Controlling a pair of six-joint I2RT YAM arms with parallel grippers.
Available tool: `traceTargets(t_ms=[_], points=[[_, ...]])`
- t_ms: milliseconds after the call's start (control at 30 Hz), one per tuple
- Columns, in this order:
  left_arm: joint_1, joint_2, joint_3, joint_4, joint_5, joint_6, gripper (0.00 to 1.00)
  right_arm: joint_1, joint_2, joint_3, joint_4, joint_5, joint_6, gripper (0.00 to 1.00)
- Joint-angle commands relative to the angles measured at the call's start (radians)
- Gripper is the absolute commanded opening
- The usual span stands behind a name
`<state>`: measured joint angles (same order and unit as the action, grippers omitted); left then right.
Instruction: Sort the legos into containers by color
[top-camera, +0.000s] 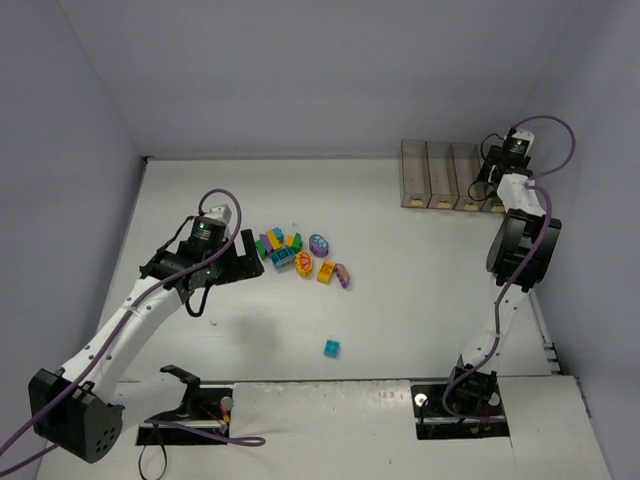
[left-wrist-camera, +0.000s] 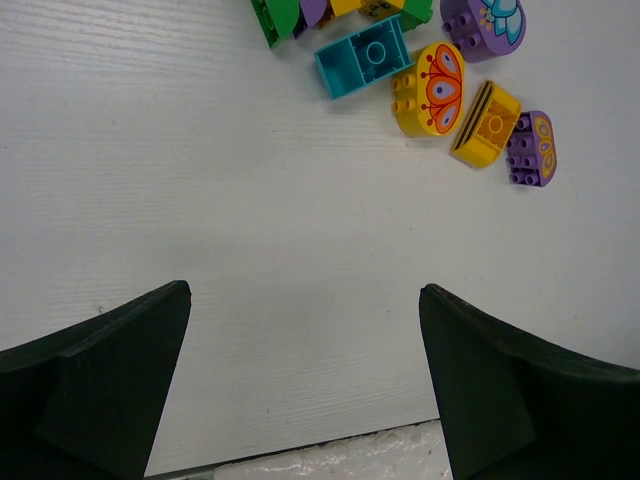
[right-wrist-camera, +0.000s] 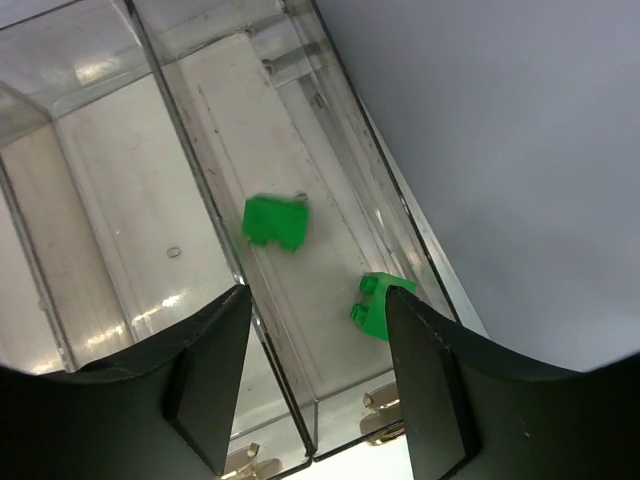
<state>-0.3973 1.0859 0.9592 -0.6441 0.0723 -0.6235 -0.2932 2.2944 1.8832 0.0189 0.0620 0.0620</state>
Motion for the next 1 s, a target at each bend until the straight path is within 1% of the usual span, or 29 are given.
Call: traceTargets(t_ms=[0, 100, 133, 167, 267, 300, 333, 367, 400, 433, 467, 500, 533, 600, 633, 700, 733, 800, 833, 900, 933, 967], points=[[0.003, -0.038, 0.055, 0.063, 0.011, 0.013, 0.9, 0.002, -0.125, 0.015, 0.041, -0.028, -0.005, 0.53], [0.003, -0.078, 0.055, 0.04, -0.006, 0.013, 0.9, 0.017, -0.229, -0.056, 0.036, -0.076, 0.042, 0.52], [0.003, -0.087, 0.056, 0.022, -0.009, 0.013, 0.9, 0.025, -0.262, -0.126, 0.036, -0.108, 0.054, 0.52], [0.003, -0.098, 0.056, 0.012, -0.012, 0.018, 0.9, 0.037, -0.33, -0.165, 0.036, -0.11, 0.071, 0.53], [0.005, -0.147, 0.056, -0.022, -0.028, 0.03, 0.9, 0.112, -0.482, -0.341, 0.035, -0.113, 0.079, 0.53], [0.003, -0.171, 0.056, -0.031, -0.04, 0.034, 0.9, 0.164, -0.524, -0.386, 0.033, -0.126, 0.073, 0.53], [0.003, -0.182, 0.058, -0.051, -0.042, 0.042, 0.9, 0.192, -0.602, -0.471, 0.03, -0.139, 0.067, 0.53], [0.003, -0.195, 0.061, -0.061, -0.046, 0.045, 0.9, 0.221, -0.639, -0.514, 0.026, -0.154, 0.068, 0.53], [0.003, -0.214, 0.064, -0.071, -0.049, 0.045, 0.9, 0.268, -0.679, -0.556, 0.023, -0.18, 0.073, 0.53], [0.005, -0.222, 0.065, -0.097, -0.063, 0.045, 0.9, 0.287, -0.75, -0.631, 0.007, -0.235, 0.084, 0.53], [0.003, -0.23, 0.069, -0.112, -0.063, 0.045, 0.9, 0.323, -0.783, -0.662, 0.007, -0.247, 0.09, 0.53], [0.003, -0.241, 0.076, -0.138, -0.063, 0.047, 0.9, 0.38, -0.817, -0.692, -0.014, -0.255, 0.094, 0.52], [0.003, -0.247, 0.078, -0.147, -0.063, 0.045, 0.9, 0.416, -0.876, -0.723, -0.025, -0.266, 0.093, 0.52], [0.003, -0.262, 0.087, -0.175, -0.063, 0.047, 0.9, 0.486, -0.93, -0.806, -0.086, -0.271, 0.107, 0.52], [0.005, -0.265, 0.088, -0.183, -0.063, 0.044, 0.9, 0.565, -0.978, -0.832, -0.102, -0.275, 0.11, 0.52], [0.005, -0.277, 0.093, -0.196, -0.063, 0.042, 0.9, 0.653, -1.044, -0.903, -0.143, -0.257, 0.143, 0.52], [0.003, -0.279, 0.093, -0.2, -0.063, 0.041, 0.9, 0.737, -1.064, -0.926, -0.152, -0.254, 0.16, 0.52], [0.005, -0.287, 0.096, -0.209, -0.062, 0.042, 0.9, 0.822, -1.105, -0.986, -0.189, -0.213, 0.211, 0.52], [0.003, -0.288, 0.095, -0.21, -0.059, 0.041, 0.9, 0.909, -1.118, -1.004, -0.2, -0.185, 0.234, 0.52], [0.003, -0.293, 0.093, -0.213, -0.055, 0.033, 0.9, 0.995, -1.133, -1.061, -0.227, -0.104, 0.283, 0.52], [0.005, -0.293, 0.095, -0.213, -0.054, 0.025, 0.9, 1.076, -1.135, -1.078, -0.229, -0.091, 0.333, 0.52], [0.003, -0.291, 0.096, -0.212, -0.049, 0.024, 0.9, 1.117, -1.135, -1.093, -0.231, -0.074, 0.36, 0.52]])
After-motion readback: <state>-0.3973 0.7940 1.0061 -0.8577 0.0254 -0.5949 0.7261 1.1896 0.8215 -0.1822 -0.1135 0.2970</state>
